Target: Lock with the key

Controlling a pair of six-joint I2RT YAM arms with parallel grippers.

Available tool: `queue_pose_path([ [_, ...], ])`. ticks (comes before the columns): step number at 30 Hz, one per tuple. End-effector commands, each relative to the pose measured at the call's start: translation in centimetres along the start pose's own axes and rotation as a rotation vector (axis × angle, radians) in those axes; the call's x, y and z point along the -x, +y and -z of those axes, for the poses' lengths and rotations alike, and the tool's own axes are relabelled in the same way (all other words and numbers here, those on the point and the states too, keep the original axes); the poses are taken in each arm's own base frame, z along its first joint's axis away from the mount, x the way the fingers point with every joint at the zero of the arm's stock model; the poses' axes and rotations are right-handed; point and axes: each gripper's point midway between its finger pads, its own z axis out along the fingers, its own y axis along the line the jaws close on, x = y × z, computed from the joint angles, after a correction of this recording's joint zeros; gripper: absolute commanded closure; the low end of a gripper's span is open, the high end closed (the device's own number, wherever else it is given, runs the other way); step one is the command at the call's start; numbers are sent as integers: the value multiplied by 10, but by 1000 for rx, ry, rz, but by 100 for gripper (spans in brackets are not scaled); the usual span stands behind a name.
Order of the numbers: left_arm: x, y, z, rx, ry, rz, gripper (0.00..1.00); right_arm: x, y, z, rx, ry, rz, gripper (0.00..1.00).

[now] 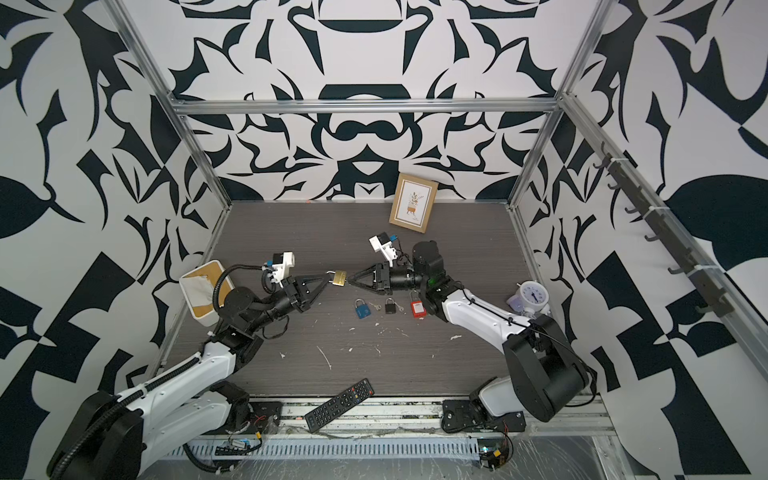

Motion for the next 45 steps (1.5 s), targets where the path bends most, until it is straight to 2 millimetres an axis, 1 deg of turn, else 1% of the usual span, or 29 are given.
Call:
queue_pose_path([
  [1, 2, -13, 1, -53, -6, -12, 100, 1, 18, 1, 18, -1, 86, 79],
  [3, 2, -14, 1, -56, -2, -16, 100, 2, 17, 1, 10, -5, 91, 80],
  [7, 1, -14, 1, -52, 1, -17, 100, 4, 19, 1, 11, -11, 101, 86],
  [11, 0, -14, 1, -50, 10, -22, 100, 7, 19, 1, 0, -19, 107, 88],
  [15, -1, -12, 1, -46, 13, -21, 100, 8, 18, 0, -1, -19, 106, 84],
  [32, -4, -3, 1, -22, 23, -20, 100, 12, 20, -3, 29, -32, 98, 85],
  [40, -2, -4, 1, -19, 14, -25, 100, 11, 18, -3, 25, -30, 97, 93],
  [43, -1, -6, 1, -22, 15, -25, 100, 9, 14, -2, 9, -29, 102, 100],
  [45, 0, -7, 1, -23, 11, -29, 100, 9, 13, -1, -2, -28, 110, 100],
])
